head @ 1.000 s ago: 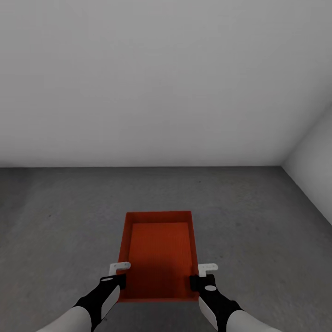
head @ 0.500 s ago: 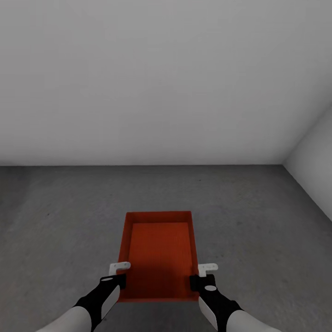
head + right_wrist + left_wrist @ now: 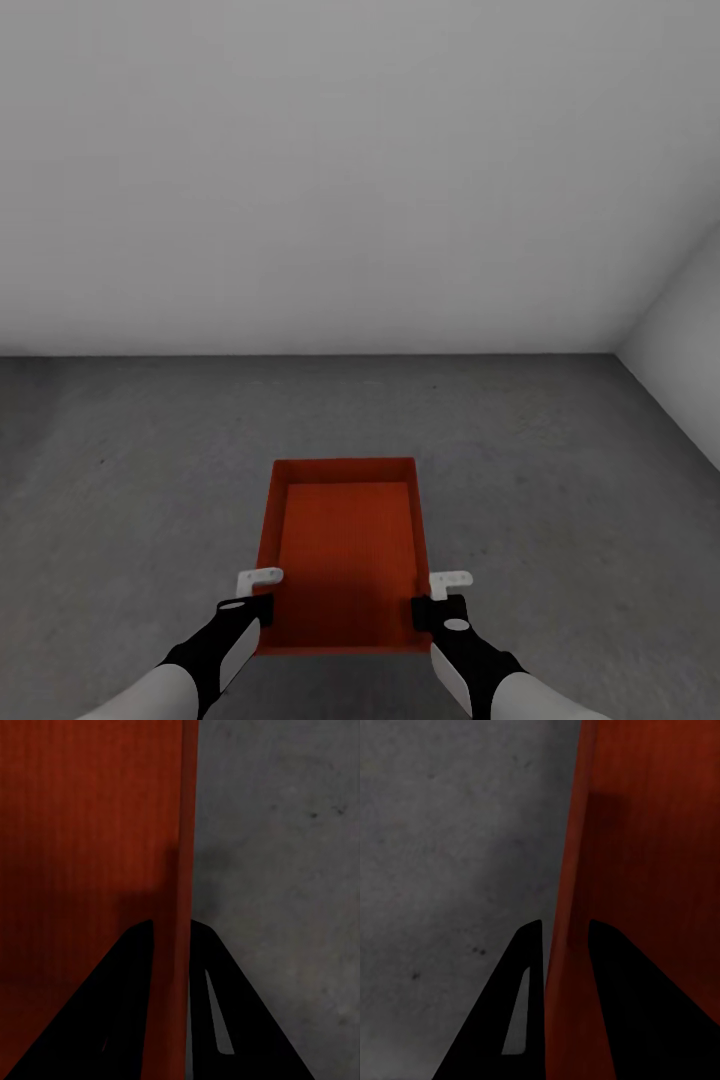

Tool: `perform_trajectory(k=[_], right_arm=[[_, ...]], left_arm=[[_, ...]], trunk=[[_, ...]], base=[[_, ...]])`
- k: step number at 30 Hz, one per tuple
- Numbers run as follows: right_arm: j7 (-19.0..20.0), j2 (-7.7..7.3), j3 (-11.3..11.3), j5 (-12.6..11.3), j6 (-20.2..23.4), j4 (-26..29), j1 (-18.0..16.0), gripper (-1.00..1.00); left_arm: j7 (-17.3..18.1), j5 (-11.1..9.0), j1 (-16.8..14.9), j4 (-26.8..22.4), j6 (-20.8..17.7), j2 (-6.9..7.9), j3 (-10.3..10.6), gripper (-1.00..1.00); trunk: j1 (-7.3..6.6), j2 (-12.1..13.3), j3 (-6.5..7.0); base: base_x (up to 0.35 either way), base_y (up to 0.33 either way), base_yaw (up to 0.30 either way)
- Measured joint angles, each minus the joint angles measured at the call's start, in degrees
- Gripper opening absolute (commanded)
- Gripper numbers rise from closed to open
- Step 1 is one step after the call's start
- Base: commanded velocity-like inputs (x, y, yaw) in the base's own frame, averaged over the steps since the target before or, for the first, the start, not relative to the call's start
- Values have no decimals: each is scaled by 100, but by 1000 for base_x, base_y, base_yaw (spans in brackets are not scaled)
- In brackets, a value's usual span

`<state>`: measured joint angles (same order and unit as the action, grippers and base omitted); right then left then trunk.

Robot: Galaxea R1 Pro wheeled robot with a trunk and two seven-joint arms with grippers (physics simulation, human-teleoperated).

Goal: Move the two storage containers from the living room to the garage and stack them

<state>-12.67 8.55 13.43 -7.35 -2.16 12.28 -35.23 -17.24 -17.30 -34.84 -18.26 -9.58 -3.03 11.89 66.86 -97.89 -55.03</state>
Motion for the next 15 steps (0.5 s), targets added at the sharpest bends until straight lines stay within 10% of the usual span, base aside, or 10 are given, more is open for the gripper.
perform_trajectory(k=[15], right_arm=[[5,-1,-2,-1,0,-4,0,-100]], left_arm=[[-1,2,1,-1,-5,-1,-1,-100]], trunk=[[330,-602,-269]], base=[[0,0,0]])
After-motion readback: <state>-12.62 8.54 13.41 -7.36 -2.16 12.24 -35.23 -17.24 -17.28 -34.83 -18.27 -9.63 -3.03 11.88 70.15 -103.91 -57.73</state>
